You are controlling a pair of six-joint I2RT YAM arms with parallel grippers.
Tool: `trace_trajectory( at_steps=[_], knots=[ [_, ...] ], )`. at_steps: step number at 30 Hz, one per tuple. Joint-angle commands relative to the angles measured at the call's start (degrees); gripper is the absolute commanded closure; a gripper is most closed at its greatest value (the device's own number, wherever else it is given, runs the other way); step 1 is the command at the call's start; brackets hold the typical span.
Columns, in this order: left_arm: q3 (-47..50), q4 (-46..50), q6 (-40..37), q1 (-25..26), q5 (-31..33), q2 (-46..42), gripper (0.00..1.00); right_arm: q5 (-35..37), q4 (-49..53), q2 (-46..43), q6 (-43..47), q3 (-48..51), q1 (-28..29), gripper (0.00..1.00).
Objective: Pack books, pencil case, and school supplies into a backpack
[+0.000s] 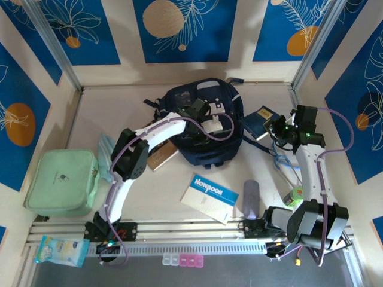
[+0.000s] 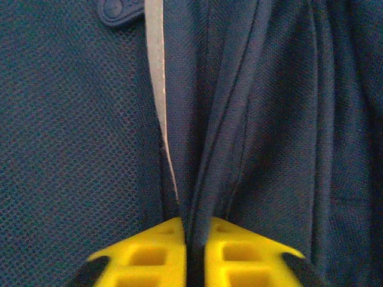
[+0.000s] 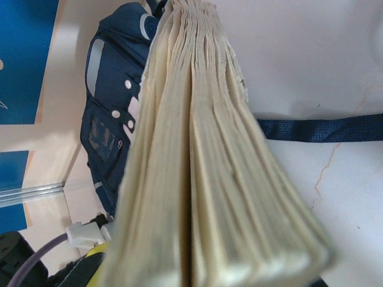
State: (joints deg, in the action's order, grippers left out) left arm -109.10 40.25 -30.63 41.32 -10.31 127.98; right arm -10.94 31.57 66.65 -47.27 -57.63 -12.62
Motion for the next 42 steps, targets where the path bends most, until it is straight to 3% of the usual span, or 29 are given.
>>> trace_trajectory(
  at_steps=[1, 4, 8, 17, 22, 28, 36, 42],
  knots=[
    [-3.5, -0.4, 2.8, -0.8, -3.7, -4.3, 0.94, -0.9, 0.5, -3.0, -1.0, 0.1, -0.9, 0.91],
    [-3.8, -1.6, 6.5, -1.8, -6.1, -6.0, 1.0, 0.2, 1.0, -4.8, -1.6, 0.5, -1.7, 0.91],
    [-2.5, -5.7, 12.4, -3.5, -8.2, -9.0, 1.0, 2.6, 1.8, -8.0, -2.5, 1.7, -3.0, 0.91],
    [2.0, -20.1, 27.6, -6.5, -5.8, -14.0, 1.0, 3.3, 5.1, -13.7, -1.3, 0.4, -4.4, 0.91],
    [1.7, -26.6, 33.9, -6.6, -3.9, -15.1, 1.0, -3.4, 4.7, -14.0, -2.6, 2.0, -4.0, 0.91],
    [1.0, -32.2, 35.6, -6.3, -6.2, -15.5, 1.0, -9.8, -4.5, -11.7, -8.3, 3.8, 5.5, 0.9],
    [-1.2, -33.2, 37.0, -6.5, -7.0, -14.7, 1.0, -1.4, -16.6, 2.3, -11.3, 0.7, 19.1, 0.9],
    [-5.4, -32.0, 43.9, -8.3, -11.7, -12.7, 1.0, 1.9, -39.6, 12.9, -12.9, 2.6, 23.1, 0.9]
  ],
)
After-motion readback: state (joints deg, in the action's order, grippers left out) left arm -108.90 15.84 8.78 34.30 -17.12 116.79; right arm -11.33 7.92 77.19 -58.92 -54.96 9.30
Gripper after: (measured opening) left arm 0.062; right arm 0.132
